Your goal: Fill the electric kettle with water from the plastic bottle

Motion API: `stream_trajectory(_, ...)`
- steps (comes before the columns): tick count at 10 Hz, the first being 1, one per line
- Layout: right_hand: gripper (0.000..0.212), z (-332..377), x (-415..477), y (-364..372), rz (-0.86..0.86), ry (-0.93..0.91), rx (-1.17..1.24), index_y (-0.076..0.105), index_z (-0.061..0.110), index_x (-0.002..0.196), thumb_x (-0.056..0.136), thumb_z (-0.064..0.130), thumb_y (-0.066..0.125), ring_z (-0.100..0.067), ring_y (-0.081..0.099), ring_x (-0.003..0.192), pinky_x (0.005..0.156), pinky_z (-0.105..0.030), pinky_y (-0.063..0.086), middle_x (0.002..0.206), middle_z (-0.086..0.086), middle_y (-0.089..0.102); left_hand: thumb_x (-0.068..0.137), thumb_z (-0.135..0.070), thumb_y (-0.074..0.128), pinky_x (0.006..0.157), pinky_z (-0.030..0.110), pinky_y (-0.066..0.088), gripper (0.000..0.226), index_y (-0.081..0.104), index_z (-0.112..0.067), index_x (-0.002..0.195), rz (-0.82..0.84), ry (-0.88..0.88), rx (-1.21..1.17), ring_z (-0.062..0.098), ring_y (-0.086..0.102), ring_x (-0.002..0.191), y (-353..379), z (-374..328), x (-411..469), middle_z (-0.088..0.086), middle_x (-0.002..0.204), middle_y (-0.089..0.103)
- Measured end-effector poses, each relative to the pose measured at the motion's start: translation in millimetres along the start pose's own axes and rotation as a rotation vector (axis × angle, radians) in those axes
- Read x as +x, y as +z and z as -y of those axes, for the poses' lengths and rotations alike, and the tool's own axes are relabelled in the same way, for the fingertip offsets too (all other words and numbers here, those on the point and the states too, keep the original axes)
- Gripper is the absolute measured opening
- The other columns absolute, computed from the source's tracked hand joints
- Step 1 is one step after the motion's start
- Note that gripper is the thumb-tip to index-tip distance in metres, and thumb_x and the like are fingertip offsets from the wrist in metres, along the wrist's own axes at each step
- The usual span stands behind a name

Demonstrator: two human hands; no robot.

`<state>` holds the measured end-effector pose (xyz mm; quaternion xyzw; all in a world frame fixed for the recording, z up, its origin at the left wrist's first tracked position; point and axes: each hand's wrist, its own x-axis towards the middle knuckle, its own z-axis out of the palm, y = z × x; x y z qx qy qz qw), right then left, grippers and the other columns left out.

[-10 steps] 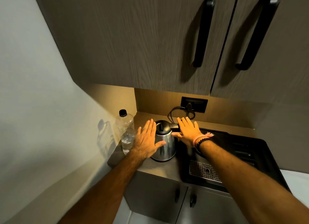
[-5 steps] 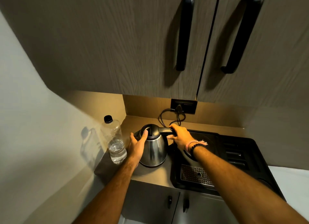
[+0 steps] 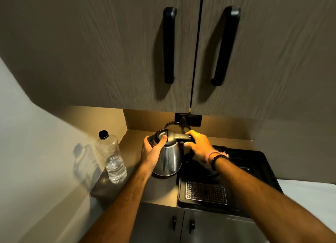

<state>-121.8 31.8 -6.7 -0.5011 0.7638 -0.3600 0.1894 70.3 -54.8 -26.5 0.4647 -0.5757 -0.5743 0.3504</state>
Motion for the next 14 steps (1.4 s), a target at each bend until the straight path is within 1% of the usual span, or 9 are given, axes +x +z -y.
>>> stream_trajectory(1,0.031,-6,-9,-22,-0.077,0.036,0.042,0.066,0.013,0.116,0.086,0.011,0.073,-0.024,0.063,0.104,0.094,-0.039,0.051,0.111,-0.008,0.069,0.066,-0.071,0.073,0.111,0.043,0.038,0.107,0.035,-0.014,0.148,0.046,0.047,0.017,0.025,0.048,0.131,22,-20,3,0.004,0.143,0.052)
stream_trajectory(2,0.030,-16,-19,-47,-0.129,0.048,0.033,0.065,0.013,0.115,0.087,0.011,0.073,-0.021,0.062,0.099,0.087,-0.032,0.048,0.105,-0.004,0.067,0.069,-0.065,0.077,0.099,0.033,0.042,0.100,0.037,-0.017,0.146,0.067,0.064,0.011,0.018,0.051,0.125,50,-32,2,-0.001,0.138,0.054)
stream_trajectory(3,0.030,-28,-26,-71,-0.171,0.062,0.005,0.065,0.013,0.116,0.087,0.012,0.073,-0.024,0.062,0.100,0.086,-0.033,0.048,0.106,-0.008,0.067,0.062,-0.068,0.078,0.087,0.030,0.046,0.084,0.047,-0.024,0.127,0.113,0.093,0.006,0.017,0.058,0.114,76,-41,-3,-0.005,0.120,0.062)
stream_trajectory(5,0.031,-54,-34,-107,-0.206,0.112,-0.068,0.063,0.011,0.118,0.089,0.014,0.071,-0.029,0.063,0.103,0.087,-0.034,0.049,0.112,-0.012,0.069,0.057,-0.071,0.078,0.109,0.048,0.041,0.111,0.038,-0.016,0.144,0.218,0.057,-0.004,0.023,0.053,0.125,120,-42,-8,0.004,0.136,0.056)
stream_trajectory(8,0.031,-90,-43,-108,-0.189,0.197,-0.053,0.063,0.016,0.119,0.088,0.016,0.072,-0.022,0.062,0.098,0.082,-0.029,0.046,0.112,-0.008,0.070,0.076,-0.060,0.075,0.113,0.051,0.036,0.095,0.031,-0.017,0.149,0.274,-0.007,0.032,0.025,0.046,0.133,144,-17,-10,0.006,0.146,0.050)
stream_trajectory(10,0.047,-95,-44,-109,-0.180,0.190,-0.022,0.060,0.015,0.134,0.089,0.019,0.072,-0.029,0.061,0.120,0.101,-0.035,0.048,0.129,-0.010,0.067,0.077,-0.059,0.074,0.113,0.053,0.035,0.097,0.027,-0.017,0.151,0.270,-0.022,0.008,0.027,0.044,0.134,145,-15,-11,0.007,0.149,0.045)
stream_trajectory(12,0.076,-99,-57,-98,-0.136,0.250,-0.095,0.016,0.023,0.160,0.098,0.036,0.059,-0.033,0.033,0.148,0.117,-0.044,0.033,0.162,-0.014,0.033,0.080,-0.056,0.073,0.110,0.051,0.036,0.092,0.030,-0.017,0.151,0.231,-0.040,0.011,0.029,0.043,0.136,148,-14,-14,0.008,0.151,0.044)
stream_trajectory(13,0.078,-98,-78,-84,-0.231,0.163,-0.266,0.010,0.021,0.161,0.099,0.045,0.051,-0.031,0.030,0.150,0.116,-0.042,0.033,0.167,-0.010,0.022,0.081,-0.058,0.071,0.112,0.050,0.035,0.094,0.026,-0.017,0.154,0.204,-0.010,0.076,0.030,0.039,0.140,141,-16,-21,0.010,0.156,0.040)
stream_trajectory(14,0.080,-99,-83,-77,-0.276,0.076,-0.441,0.011,0.016,0.160,0.098,0.052,0.046,-0.026,0.008,0.156,0.122,-0.041,0.022,0.170,-0.007,0.009,0.082,-0.064,0.065,0.113,0.050,0.031,0.101,0.017,-0.017,0.157,0.143,0.040,0.165,0.033,0.031,0.146,135,-19,-25,0.012,0.161,0.030)
